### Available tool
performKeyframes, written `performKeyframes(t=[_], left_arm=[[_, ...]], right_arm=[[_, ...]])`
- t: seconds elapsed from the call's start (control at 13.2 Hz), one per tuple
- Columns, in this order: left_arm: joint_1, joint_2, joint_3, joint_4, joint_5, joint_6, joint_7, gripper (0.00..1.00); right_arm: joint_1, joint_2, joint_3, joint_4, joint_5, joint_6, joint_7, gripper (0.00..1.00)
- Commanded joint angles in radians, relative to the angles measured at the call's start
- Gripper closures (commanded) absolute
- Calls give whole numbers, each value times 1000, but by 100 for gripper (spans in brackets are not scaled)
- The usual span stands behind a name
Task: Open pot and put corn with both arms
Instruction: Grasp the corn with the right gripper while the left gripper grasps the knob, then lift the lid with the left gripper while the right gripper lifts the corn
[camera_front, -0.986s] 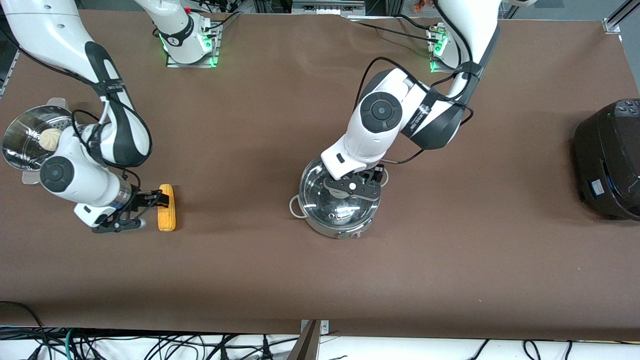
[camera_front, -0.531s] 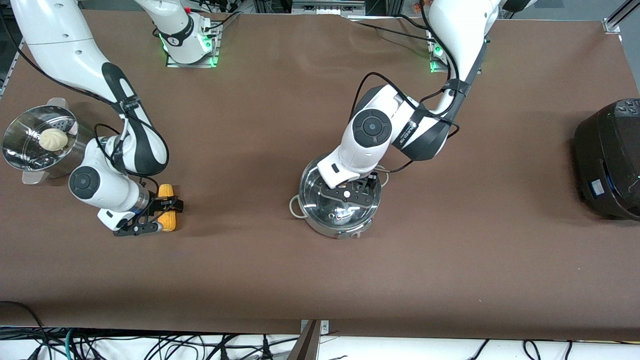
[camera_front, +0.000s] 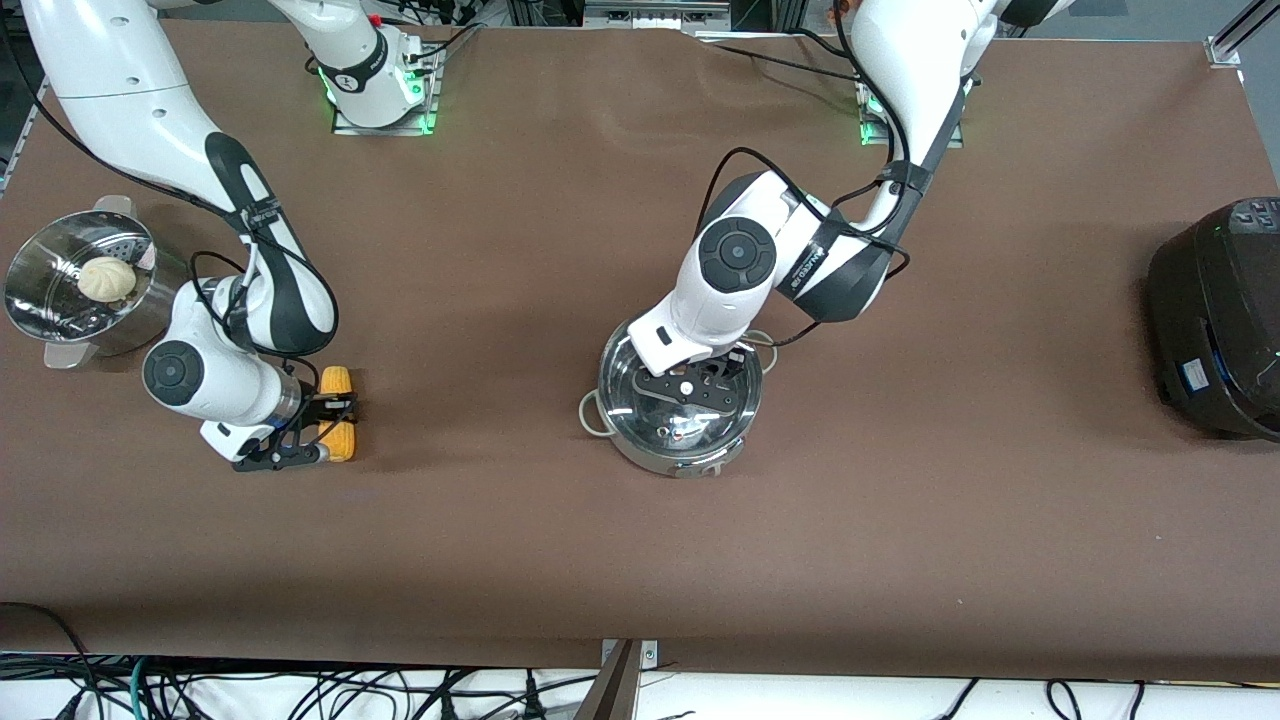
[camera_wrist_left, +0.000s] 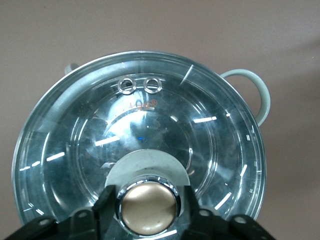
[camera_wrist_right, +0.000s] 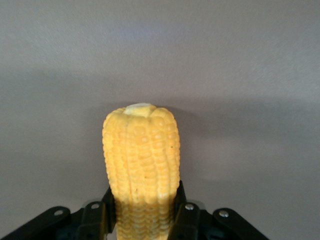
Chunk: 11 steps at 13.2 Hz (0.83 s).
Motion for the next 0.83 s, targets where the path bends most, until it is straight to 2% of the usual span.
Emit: performKeyframes(t=[0.0,0.08,0.15,0.3,0.53,0.76], left_arm=[[-17,19,16,36,-22,-2,9,66],[-17,18,16,36,-21,-2,8,79],[-17,15,17,36,-21,-4,8,82],[-15,7,17,40,-22,-16,3,83],[-12,-50,19,42,-19,-102,2,85],[28,-123,31,40,22,-197,14,87]], right_arm=[[-8,-64,7,45,11,-125,-4,100],[-6,-86,7,71,13,-185,-2,100],[-8,-106,8,103,13,-240,-2,100],[-6,-138,17,178,28,-376,-1,100],[-2,-150,24,357,126,-602,4,100],[18,-150,36,457,160,-671,60,100]])
